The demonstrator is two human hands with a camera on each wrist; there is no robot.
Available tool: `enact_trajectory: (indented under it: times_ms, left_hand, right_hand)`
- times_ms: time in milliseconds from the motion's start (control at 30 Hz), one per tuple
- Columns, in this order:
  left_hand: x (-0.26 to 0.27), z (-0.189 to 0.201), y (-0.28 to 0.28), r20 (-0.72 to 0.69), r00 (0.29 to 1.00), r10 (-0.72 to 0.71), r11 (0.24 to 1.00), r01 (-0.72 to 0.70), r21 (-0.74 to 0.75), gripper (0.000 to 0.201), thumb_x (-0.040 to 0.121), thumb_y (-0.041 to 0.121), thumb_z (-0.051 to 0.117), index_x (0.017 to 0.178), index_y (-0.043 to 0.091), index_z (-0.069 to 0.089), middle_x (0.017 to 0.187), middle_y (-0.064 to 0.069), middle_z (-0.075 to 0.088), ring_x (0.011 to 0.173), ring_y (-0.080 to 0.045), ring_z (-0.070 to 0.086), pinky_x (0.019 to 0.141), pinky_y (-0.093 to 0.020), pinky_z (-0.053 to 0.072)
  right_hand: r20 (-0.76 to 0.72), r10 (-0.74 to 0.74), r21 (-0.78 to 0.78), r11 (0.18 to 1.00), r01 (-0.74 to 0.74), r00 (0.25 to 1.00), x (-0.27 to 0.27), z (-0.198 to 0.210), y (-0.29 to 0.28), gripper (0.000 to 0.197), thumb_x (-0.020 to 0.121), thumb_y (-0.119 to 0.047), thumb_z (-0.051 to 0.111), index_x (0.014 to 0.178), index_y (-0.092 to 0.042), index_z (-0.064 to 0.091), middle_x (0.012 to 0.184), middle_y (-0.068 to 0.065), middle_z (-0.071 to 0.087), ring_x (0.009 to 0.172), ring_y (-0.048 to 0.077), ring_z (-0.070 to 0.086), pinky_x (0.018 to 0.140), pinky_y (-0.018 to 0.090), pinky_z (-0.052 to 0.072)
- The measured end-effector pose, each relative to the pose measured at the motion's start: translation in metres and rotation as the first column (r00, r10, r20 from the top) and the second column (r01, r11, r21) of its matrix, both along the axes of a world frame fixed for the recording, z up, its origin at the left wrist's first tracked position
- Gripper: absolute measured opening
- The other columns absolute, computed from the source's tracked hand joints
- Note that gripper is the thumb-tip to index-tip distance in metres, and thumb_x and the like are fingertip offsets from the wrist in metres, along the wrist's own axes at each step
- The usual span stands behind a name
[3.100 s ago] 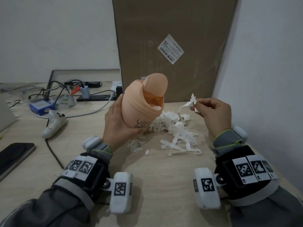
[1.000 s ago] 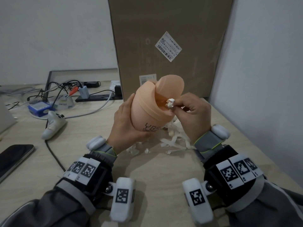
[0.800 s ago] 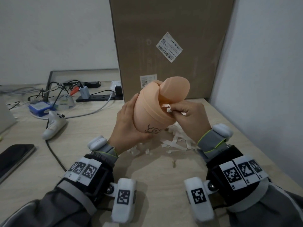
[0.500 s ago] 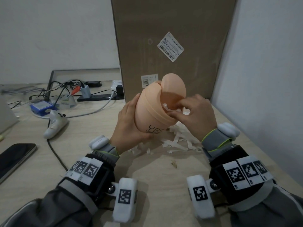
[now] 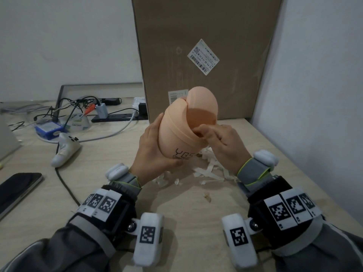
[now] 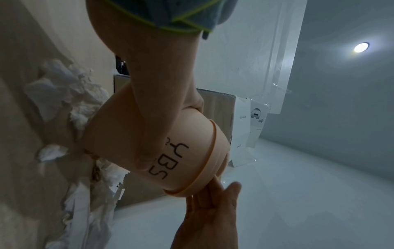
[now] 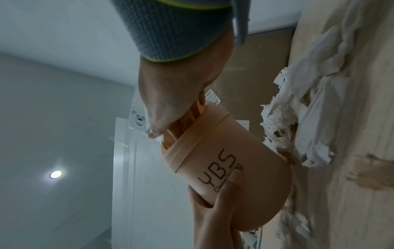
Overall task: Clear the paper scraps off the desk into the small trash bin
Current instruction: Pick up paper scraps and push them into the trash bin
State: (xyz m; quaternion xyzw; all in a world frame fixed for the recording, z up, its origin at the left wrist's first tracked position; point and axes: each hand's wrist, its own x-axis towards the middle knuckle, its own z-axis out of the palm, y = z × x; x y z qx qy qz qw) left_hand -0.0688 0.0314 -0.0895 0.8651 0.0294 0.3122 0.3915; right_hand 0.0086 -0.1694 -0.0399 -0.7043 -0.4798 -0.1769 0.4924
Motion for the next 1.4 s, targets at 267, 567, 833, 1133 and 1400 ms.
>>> enact_trajectory:
  times_ms: [267,567,833,1133,1400]
  left_hand:
    - [0.003,-0.002,0.009,0.045,0.994,0.1,0.992,-0.095,-0.086,0.138,0.045,0.062,0.089,0.162,0.034,0.021,0.152,-0.001,0.044,0.14,-0.028,0.045,0.112,-0.059,0.043]
    - [0.009,-0.008,0.017,0.038,0.991,0.13,0.988,-0.127,-0.083,0.136,0.045,0.058,0.09,0.16,0.038,0.021,0.152,0.001,0.046,0.138,-0.029,0.047,0.111,-0.058,0.045]
    - [0.007,-0.007,0.015,0.027,0.99,0.139,0.987,-0.136,-0.083,0.138,0.044,0.063,0.089,0.16,0.037,0.021,0.153,0.001,0.045,0.14,-0.028,0.046,0.111,-0.058,0.044]
    - [0.005,-0.006,0.013,0.036,0.988,0.148,0.986,-0.145,-0.078,0.138,0.044,0.064,0.091,0.16,0.037,0.023,0.153,0.002,0.046,0.14,-0.028,0.046,0.113,-0.058,0.043]
    - [-0.006,0.007,-0.001,0.007,0.986,0.164,0.986,-0.164,0.008,0.14,0.042,0.068,0.076,0.163,0.026,0.021,0.154,-0.007,0.041,0.141,-0.029,0.04,0.117,-0.056,0.036]
  right_hand:
    - [-0.156,-0.497,-0.134,0.867,0.48,0.854,0.018,0.0,-0.021,0.024,0.087,-0.039,0.059,0.091,-0.017,0.066,0.082,-0.004,0.063,0.078,0.016,0.059,0.074,0.035,0.049]
    - [-0.027,-0.543,-0.833,0.476,0.281,0.839,0.029,-0.015,-0.031,0.059,0.082,-0.038,0.067,0.134,-0.021,0.046,0.139,0.006,0.046,0.125,0.022,0.046,0.102,0.032,0.039]
    - [-0.044,-0.505,-0.775,0.562,0.29,0.862,0.032,-0.021,-0.028,0.032,0.08,-0.015,0.068,0.112,-0.019,0.066,0.117,0.007,0.061,0.105,0.023,0.058,0.089,0.029,0.045]
    - [-0.187,-0.553,-0.195,0.831,0.521,0.812,0.038,-0.014,-0.03,0.013,0.079,-0.004,0.065,0.084,-0.008,0.076,0.075,0.006,0.072,0.074,0.017,0.063,0.073,0.022,0.045]
    - [-0.198,-0.441,0.244,0.843,0.479,0.876,0.022,-0.003,-0.022,0.013,0.079,-0.009,0.072,0.091,-0.011,0.076,0.081,0.002,0.066,0.07,0.001,0.059,0.065,0.005,0.041]
